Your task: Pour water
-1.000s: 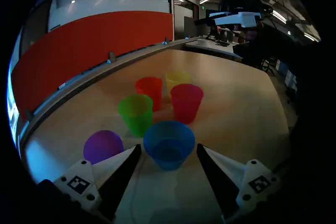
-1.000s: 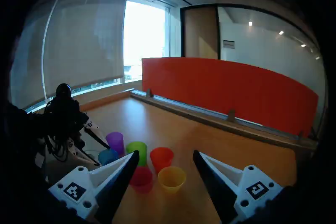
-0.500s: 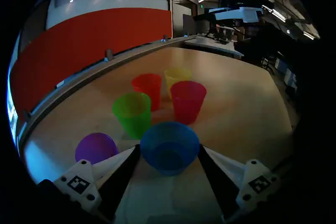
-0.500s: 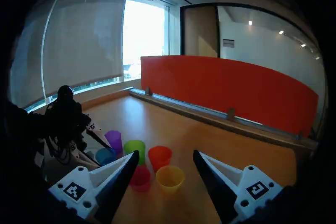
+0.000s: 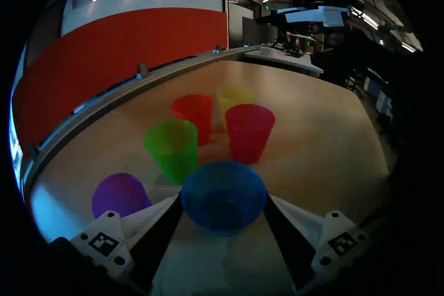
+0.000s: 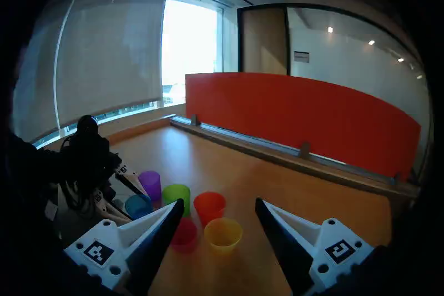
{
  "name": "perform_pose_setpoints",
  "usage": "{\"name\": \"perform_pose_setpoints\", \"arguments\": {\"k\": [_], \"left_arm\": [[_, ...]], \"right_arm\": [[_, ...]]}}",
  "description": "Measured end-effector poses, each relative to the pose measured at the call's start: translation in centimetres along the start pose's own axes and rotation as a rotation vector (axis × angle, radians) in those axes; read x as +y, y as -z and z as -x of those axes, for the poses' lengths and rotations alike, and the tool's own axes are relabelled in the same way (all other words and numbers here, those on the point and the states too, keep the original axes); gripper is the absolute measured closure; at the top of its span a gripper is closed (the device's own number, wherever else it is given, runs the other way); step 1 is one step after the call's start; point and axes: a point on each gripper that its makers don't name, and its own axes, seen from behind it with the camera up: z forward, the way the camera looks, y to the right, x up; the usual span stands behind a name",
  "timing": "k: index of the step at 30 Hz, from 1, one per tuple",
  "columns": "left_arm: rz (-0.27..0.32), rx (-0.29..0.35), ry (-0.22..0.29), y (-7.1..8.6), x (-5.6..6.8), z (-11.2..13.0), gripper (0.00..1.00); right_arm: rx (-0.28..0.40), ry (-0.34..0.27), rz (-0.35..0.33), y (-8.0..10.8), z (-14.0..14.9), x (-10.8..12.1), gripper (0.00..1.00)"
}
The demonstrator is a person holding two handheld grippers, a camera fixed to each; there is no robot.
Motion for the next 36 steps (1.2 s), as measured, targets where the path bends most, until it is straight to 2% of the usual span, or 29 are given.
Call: {"name": "perform_pose_setpoints", "arguments": {"k": [3,17,27,36], "left_arm": [[-0.006,0.005,-0.01,0.0,0.0,-0.1,0.13],[-0.003,0.036,-0.003,1.0,0.2,-0.9,0.14],[-0.014,0.126,0.03,3.5,0.0,-4.3,0.14],[-0.053,0.207,0.028,6.5,-0.6,-7.4,0.14]], "right_arm": [[0.0,0.0,0.001,0.0,0.0,0.1,0.01],[0.007,0.003,0.005,0.1,-0.4,0.1,0.01],[0.018,0.015,0.005,0.3,-1.2,-0.4,0.01],[0.03,0.029,0.004,0.6,-1.9,-0.9,0.01]]}}
